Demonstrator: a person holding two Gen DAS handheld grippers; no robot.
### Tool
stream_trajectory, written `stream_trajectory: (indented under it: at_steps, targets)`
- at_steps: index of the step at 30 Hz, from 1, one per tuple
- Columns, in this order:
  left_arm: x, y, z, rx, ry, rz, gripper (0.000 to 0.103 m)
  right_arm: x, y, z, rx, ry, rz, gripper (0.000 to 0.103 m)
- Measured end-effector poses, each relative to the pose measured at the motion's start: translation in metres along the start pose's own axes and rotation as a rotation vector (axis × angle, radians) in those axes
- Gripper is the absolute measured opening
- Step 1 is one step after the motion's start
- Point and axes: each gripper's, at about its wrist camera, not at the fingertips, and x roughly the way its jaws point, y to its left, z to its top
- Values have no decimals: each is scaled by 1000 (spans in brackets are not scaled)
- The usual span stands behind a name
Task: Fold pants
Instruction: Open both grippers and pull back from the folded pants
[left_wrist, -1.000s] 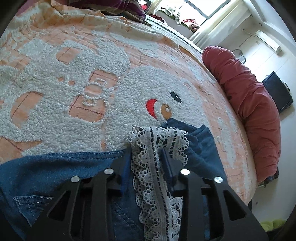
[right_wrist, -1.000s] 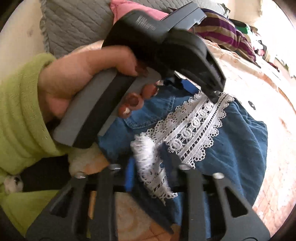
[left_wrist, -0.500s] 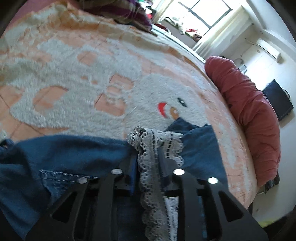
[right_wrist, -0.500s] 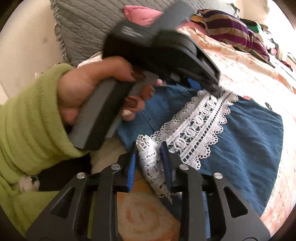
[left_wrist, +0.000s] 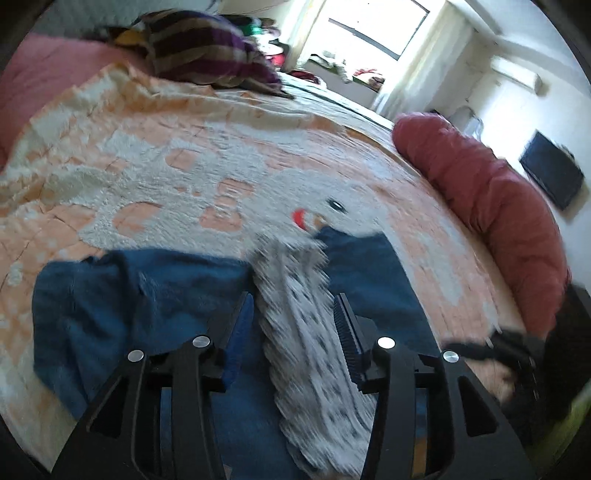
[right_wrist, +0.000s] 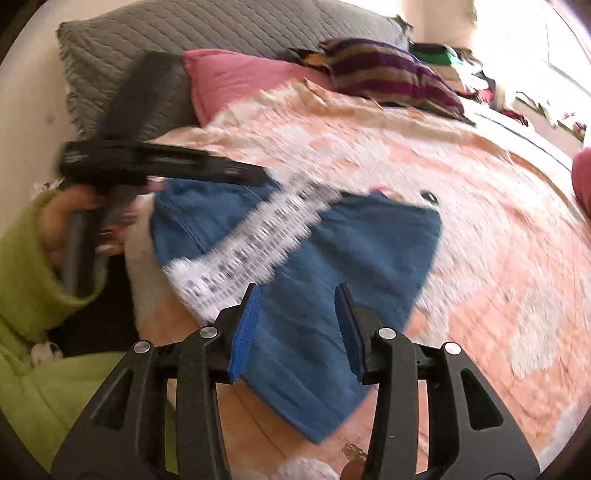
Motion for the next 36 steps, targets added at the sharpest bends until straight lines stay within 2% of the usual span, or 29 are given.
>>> stream_trajectory:
  at_steps: [5, 8, 9, 13, 24, 26, 31, 33, 36]
  targets:
    - [0, -33, -38, 116, 77, -5, 42, 19, -2, -18, -28, 124, -49, 35]
    - [8, -36, -63, 154, 144, 51, 42, 22, -10, -26, 0, 154, -47, 35]
    - [9, -34, -69, 169, 147, 81, 46, 20, -14, -29, 18, 151, -40, 35]
    - [8, -26, -71, 144, 147, 82, 47, 16, -20, -37, 50, 144, -27, 35]
    - [2, -33, -70, 142, 129, 99, 49, 11, -16, -34, 64, 136, -45, 37]
    - [-3, -35, -69, 144, 112, 102, 56, 7, -16, -33, 71, 125, -40, 47]
    - [-19, -39, -64, 148, 69, 105, 58, -3, -17, -31, 87, 101, -31, 50]
    - [-23, -41, -64, 150, 60, 109, 66, -7, -15, -30, 86, 89, -38, 55]
    - [-29, -43, -64, 155, 48, 113, 68, -13, -16, -27, 89, 70, -49, 62]
